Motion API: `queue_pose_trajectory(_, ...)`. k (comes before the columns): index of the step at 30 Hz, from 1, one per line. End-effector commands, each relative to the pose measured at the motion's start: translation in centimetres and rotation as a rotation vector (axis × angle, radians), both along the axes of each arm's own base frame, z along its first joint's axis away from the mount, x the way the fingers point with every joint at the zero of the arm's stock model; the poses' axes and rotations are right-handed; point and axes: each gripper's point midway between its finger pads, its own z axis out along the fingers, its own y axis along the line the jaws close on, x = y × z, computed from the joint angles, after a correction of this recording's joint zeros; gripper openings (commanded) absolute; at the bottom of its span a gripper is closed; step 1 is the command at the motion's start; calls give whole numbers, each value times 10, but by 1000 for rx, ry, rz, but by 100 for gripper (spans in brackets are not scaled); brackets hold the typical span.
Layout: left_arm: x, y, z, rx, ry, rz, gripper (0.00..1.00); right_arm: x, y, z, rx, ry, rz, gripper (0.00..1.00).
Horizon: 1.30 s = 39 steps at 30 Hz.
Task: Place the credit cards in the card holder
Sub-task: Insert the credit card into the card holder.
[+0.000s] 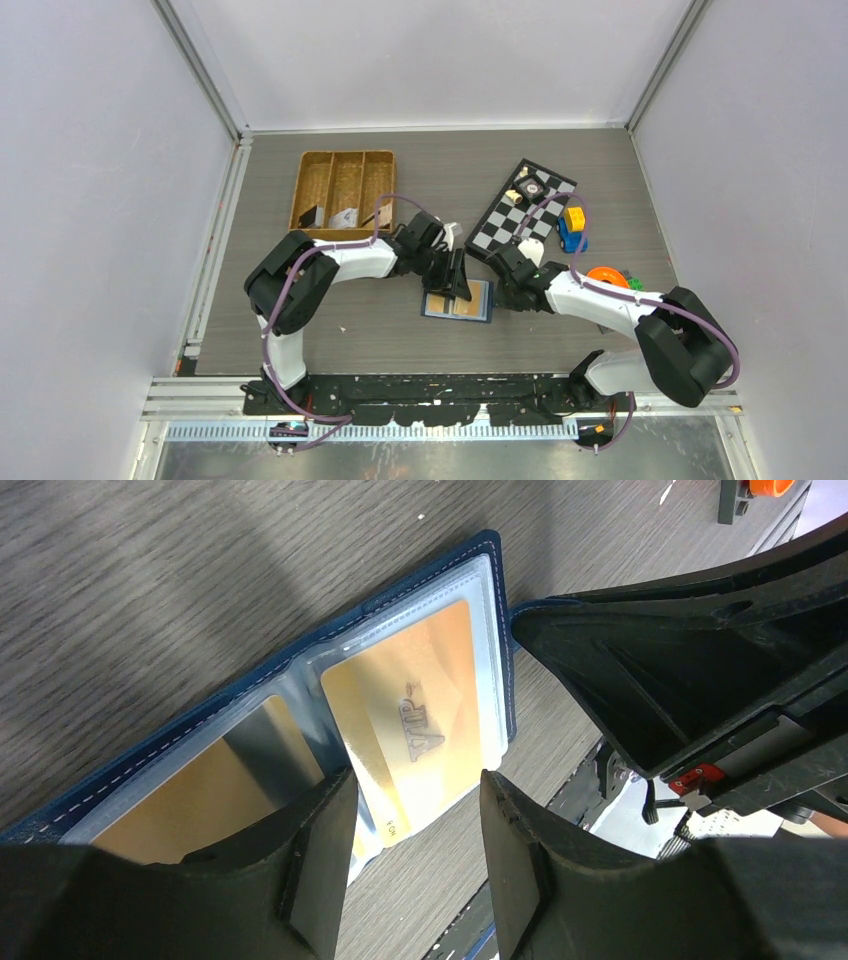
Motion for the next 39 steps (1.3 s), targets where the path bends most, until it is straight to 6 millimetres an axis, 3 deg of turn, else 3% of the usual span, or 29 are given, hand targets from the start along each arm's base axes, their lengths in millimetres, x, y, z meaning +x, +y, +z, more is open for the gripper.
queue_pose_trajectory(1,2,-11,5,-29,-16,-3,50,-1,0,-6,13,-3,-26,1)
queue_pose_trajectory(19,4,-28,25,-108,-51,33,52,-1,-1,-9,59,7,-50,1)
queue_pose_trajectory(23,7,-21,40,-92,-107,39,60,-1,-7,3,71,-9,-56,13)
queue_pose_trajectory(31,6,9,62,-1,-208,58,74,-6,-11,39,113,-64,-21,56)
queue_pose_trajectory(36,9,34,54,109,-238,83,76,-11,7,55,236,-91,33,58)
queue_pose_trajectory(39,10,47,40,178,-227,100,74,-13,18,60,310,-96,54,51)
